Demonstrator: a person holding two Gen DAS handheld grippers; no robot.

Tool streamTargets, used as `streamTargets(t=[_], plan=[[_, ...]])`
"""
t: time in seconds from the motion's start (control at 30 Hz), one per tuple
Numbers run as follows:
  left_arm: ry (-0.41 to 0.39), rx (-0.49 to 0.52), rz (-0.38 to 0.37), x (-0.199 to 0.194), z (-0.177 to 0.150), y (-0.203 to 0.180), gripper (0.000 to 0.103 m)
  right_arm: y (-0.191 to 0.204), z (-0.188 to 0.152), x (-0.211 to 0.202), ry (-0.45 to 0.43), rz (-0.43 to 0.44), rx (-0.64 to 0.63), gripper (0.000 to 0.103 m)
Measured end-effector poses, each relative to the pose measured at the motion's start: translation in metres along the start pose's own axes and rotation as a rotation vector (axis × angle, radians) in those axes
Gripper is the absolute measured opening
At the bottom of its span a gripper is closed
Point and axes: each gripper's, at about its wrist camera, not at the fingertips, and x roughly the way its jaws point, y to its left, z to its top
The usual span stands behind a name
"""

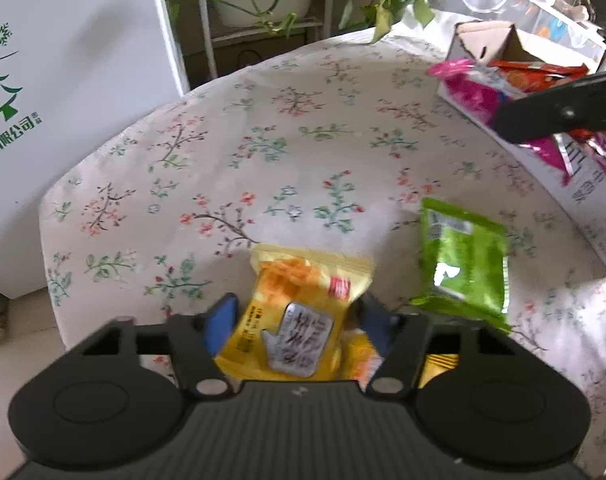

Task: Organize snacks
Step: 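Close right tool on pink Ameria packet while left tool closes on yellow waffle pack, then lift yellow waffle pack in left tool while right tool carries Ameria packet to box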

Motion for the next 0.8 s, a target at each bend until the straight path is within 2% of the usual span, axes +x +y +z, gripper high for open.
streamTargets(t=[0.03, 0.13, 0.37, 0.47, 0.8], plan=[[-0.004, 0.008, -0.002, -0.001, 0.0, -0.003, 0.05, 0.0, 0.0, 0.0, -0.001, 0.001, -0.002, 0.057], [-0.006, -0.006, 0.025, -0.003, 0.001, -0.008, 0.047, 0.001, 0.001, 0.002, 0.0, 0.001, -0.005, 0.057], [-0.042, -0.136, 0.057, -0.006, 0.007, 0.001, 0.046, 0.002, 0.001, 0.002, -0.002, -0.002, -0.015, 0.057], [-0.063, -0.186, 0.041, -0.012, 0.011, 0.005, 0.047, 0.002, 0.002, 0.002, -0.002, 0.0, -0.017, 0.057], [-0.156, -0.286, 0.06, -0.036, 0.023, 0.003, 0.047, 0.003, 0.003, -0.001, -0.014, -0.005, -0.029, 0.057]])
